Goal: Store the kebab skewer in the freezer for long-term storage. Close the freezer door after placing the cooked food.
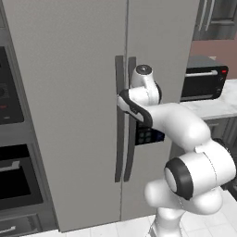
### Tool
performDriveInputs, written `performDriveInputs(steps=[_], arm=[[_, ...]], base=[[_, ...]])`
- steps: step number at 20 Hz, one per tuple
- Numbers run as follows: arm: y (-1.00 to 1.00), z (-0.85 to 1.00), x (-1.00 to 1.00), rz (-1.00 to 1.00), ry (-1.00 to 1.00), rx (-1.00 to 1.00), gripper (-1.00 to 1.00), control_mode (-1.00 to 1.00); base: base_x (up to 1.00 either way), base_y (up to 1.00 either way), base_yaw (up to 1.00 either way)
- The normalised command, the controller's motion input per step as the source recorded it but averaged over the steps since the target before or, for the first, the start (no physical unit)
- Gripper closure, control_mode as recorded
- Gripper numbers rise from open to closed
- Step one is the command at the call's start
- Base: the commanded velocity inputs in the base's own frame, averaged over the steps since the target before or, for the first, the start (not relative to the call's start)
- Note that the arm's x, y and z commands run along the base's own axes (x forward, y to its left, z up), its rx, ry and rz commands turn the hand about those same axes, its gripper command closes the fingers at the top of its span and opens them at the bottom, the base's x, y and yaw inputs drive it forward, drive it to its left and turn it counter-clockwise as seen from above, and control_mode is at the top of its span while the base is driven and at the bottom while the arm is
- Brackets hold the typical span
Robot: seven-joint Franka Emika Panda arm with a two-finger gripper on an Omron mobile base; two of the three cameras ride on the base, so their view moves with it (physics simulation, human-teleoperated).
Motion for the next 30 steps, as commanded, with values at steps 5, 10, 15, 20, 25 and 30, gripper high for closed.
performDriveInputs(steps=[5, 10, 15, 20, 25, 30], arm=[[-0.07, 0.0, 0.35, 0.0, -0.03, 0.0, -1.0, -1.0], [-0.01, 0.0, 0.34, 0.0, -0.25, 0.01, -1.0, -1.0], [0.0, 0.0, 0.44, 0.0, -0.3, 0.03, -1.0, -1.0], [-0.03, -0.09, 0.4, 0.0, -0.36, 0.01, -1.0, -1.0], [-0.09, -0.23, 0.9, 0.0, -0.14, 0.0, -1.0, -1.0], [-0.06, 0.0, 1.0, 0.0, -0.28, 0.07, -1.0, -1.0]], base=[[0.0, 0.0, 0.0], [0.0, 0.0, 0.0], [0.0, 0.0, 0.0], [0.0, 0.0, 0.0], [0.0, 0.0, 0.0], [0.0, 0.0, 0.0]])
